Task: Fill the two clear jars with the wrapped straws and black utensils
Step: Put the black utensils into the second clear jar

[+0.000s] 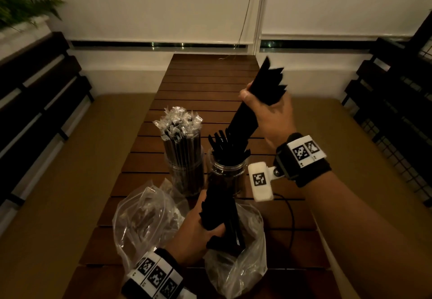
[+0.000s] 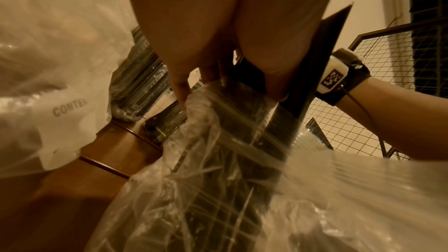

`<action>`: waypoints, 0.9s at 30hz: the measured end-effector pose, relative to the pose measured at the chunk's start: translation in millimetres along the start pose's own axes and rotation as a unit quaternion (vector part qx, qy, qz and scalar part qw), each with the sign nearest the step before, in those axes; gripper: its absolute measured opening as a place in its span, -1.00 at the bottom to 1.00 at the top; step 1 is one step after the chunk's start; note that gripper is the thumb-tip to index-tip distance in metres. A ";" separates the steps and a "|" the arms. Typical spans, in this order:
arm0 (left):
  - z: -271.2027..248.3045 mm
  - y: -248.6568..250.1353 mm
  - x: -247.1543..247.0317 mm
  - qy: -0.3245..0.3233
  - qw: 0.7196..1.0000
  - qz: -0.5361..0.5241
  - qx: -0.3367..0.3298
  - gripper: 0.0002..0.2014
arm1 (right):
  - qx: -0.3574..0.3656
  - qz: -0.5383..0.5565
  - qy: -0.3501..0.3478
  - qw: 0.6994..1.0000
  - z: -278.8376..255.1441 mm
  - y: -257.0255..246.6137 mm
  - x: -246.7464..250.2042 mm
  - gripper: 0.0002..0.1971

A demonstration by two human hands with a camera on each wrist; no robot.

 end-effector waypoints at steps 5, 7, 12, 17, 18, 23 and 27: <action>1.6 -5.0 -0.2 -0.015 1.000 0.023 0.007 -0.63 | -0.002 -0.094 -0.089 0.992 -15.7 30.3 -22.7 -0.91; 1.6 -8.9 0.5 -0.011 1.000 0.025 0.009 -0.61 | -0.023 -0.119 -0.097 0.988 -14.5 44.4 -25.8 -0.90; 1.0 -8.5 0.4 -0.007 1.000 0.006 0.006 -0.64 | -0.039 -0.144 -0.102 0.984 -6.0 57.2 -25.8 -0.96; 0.8 -4.4 2.4 -0.002 1.000 0.019 -0.001 -0.55 | -0.074 -0.172 -0.103 0.977 -4.7 73.7 -23.0 -0.91; 0.9 -3.9 2.3 -0.003 1.000 0.015 -0.002 -0.57 | -0.080 -0.187 -0.109 0.973 -4.5 78.9 -24.5 -0.88; 0.3 -10.7 0.3 -0.014 0.999 -0.035 0.010 -0.47 | -0.061 -0.266 -0.109 0.956 -5.5 78.6 -28.1 -0.81; 0.0 -11.8 0.5 -0.014 0.999 -0.041 0.009 -0.39 | -0.082 -0.281 -0.092 0.952 -10.0 91.4 -15.5 -0.67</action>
Point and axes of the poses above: each hand's wrist, its own z-axis towards the middle knuckle, its own x-axis out of the back of the hand, y = z × x, the point moved 10 cm from there along z, towards the middle knuckle, and after that the axes turned 7 degrees about z, right-handed, at the moved point
